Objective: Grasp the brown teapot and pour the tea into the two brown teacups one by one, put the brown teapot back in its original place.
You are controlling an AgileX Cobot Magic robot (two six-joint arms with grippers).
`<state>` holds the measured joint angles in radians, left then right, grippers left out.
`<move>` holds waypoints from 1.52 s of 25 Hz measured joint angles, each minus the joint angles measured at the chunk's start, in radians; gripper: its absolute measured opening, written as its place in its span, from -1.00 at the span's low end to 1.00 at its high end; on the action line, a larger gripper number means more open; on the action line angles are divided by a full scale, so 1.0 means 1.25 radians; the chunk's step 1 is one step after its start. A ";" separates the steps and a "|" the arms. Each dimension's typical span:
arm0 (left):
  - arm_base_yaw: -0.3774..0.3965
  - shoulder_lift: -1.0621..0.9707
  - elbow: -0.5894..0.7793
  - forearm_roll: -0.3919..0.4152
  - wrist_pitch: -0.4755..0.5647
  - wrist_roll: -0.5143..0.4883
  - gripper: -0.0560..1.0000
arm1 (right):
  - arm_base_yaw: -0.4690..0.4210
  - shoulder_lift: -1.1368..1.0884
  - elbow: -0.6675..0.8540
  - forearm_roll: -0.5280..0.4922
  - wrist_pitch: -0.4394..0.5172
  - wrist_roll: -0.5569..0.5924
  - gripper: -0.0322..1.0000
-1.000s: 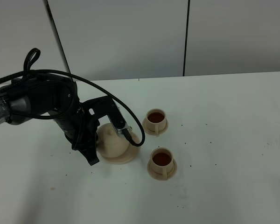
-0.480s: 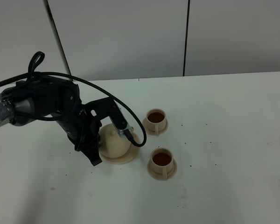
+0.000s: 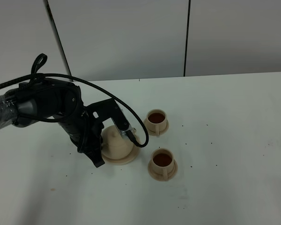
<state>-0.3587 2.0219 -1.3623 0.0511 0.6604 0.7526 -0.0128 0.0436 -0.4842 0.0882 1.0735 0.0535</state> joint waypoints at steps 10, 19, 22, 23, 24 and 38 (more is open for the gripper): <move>0.000 0.000 0.000 -0.001 0.001 0.001 -0.58 | 0.000 0.000 0.000 0.000 0.000 0.000 -0.15; 0.000 0.000 0.000 -0.001 0.001 0.001 -0.58 | 0.000 0.000 0.000 0.000 0.000 0.000 -0.15; 0.000 0.000 0.000 -0.001 0.002 0.001 -0.58 | 0.000 0.000 0.000 0.000 0.000 0.000 -0.15; 0.000 0.000 0.000 -0.001 0.005 0.001 -0.58 | 0.000 0.000 0.000 0.000 0.000 0.000 -0.15; 0.000 0.000 0.000 0.000 0.008 0.001 -0.57 | 0.000 0.000 0.000 0.000 0.000 0.000 -0.15; 0.000 0.000 0.000 0.001 0.020 0.001 -0.36 | 0.000 0.000 0.000 0.000 0.000 0.000 -0.15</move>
<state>-0.3587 2.0219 -1.3623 0.0519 0.6854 0.7542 -0.0128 0.0436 -0.4842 0.0882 1.0735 0.0535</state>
